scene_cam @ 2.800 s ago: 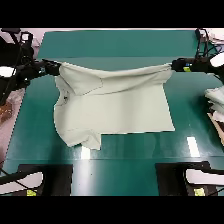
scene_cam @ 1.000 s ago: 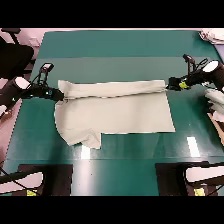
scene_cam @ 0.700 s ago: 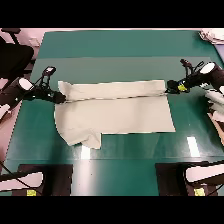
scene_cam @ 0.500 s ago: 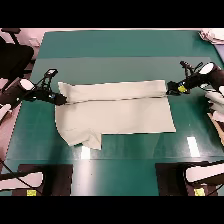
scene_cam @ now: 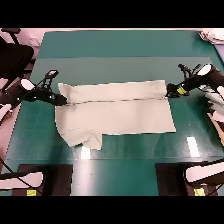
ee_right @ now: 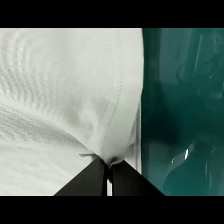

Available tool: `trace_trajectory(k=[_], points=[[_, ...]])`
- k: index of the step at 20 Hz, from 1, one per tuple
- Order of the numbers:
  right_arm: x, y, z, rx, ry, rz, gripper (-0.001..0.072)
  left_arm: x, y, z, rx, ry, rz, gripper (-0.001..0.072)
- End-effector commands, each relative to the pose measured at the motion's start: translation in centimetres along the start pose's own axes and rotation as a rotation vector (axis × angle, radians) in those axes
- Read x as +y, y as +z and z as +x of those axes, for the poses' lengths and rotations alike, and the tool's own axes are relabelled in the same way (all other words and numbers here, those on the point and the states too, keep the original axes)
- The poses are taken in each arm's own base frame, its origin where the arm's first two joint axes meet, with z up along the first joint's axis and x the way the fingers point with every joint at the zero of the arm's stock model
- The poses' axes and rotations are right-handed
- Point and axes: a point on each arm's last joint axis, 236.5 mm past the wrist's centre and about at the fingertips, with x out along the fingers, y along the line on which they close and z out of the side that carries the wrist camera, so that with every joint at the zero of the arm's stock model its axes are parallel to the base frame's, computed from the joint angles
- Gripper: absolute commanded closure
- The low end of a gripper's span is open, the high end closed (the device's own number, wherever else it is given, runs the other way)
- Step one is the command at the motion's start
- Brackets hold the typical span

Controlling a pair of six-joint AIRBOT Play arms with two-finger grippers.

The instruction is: Fold the shirts.

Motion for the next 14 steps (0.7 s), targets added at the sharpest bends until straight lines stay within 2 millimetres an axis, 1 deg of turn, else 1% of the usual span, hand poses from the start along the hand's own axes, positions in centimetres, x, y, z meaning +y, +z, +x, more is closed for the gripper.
trace_trajectory(k=[1, 2, 3, 4, 5, 6, 7, 8, 9, 11, 12, 13, 14], points=[[-0.2, -0.1, 0.0, 0.005, -0.002, -0.002, 0.0690, 0.2, -0.3, 0.0, 0.012, 0.006, 0.011, 0.0680], [-0.2, -0.1, 0.0, 0.005, -0.002, -0.002, 0.0683, 0.2, -0.3, 0.0, 0.012, 0.007, 0.012, 0.0679], [-0.2, -0.1, 0.0, 0.005, -0.002, -0.002, 0.0604, 0.1, -0.4, 0.0, 0.016, 0.004, 0.012, 0.0679], [-0.2, -0.1, 0.0, 0.005, -0.002, -0.003, 0.0396, 0.0, -0.5, 0.0, 0.022, 0.001, 0.012, 0.0679], [-0.2, -0.1, 0.0, 0.005, -0.002, -0.003, 0.0289, 0.0, -0.6, 0.0, 0.026, -0.001, 0.013, 0.0678], [-0.1, -0.1, -0.1, 0.003, -0.003, -0.003, 0.0271, 0.0, -0.7, -0.1, 0.027, 0.001, 0.015, 0.0674], [-0.1, 0.0, -0.4, -0.004, -0.004, -0.005, 0.0268, 0.0, -0.7, -0.1, 0.027, 0.003, 0.017, 0.0430], [-0.2, 0.3, -0.8, -0.022, -0.008, -0.006, 0.0250, 0.0, -0.6, -0.2, 0.027, 0.003, 0.016, 0.0126], [-0.4, 0.7, -1.5, -0.045, -0.011, -0.001, 0.0250, -0.1, -0.7, -0.2, 0.033, -0.003, 0.019, 0.0167], [-0.8, 1.3, -3.1, -0.089, -0.017, 0.006, 0.0249, -0.5, -0.7, -0.6, 0.047, -0.016, 0.024, 0.0162], [-1.4, 1.5, -4.1, -0.113, -0.022, 0.019, 0.0250, -0.6, -0.4, -0.9, 0.048, -0.020, 0.027, 0.0121], [-1.8, 1.7, -5.2, -0.137, -0.026, 0.029, 0.0249, -0.7, -0.1, -1.4, 0.041, -0.019, 0.022, 0.0060], [-2.5, 1.9, -6.5, -0.167, -0.032, 0.044, 0.0249, -0.4, 0.4, -2.4, 0.017, -0.010, 0.004, 0.0060]])
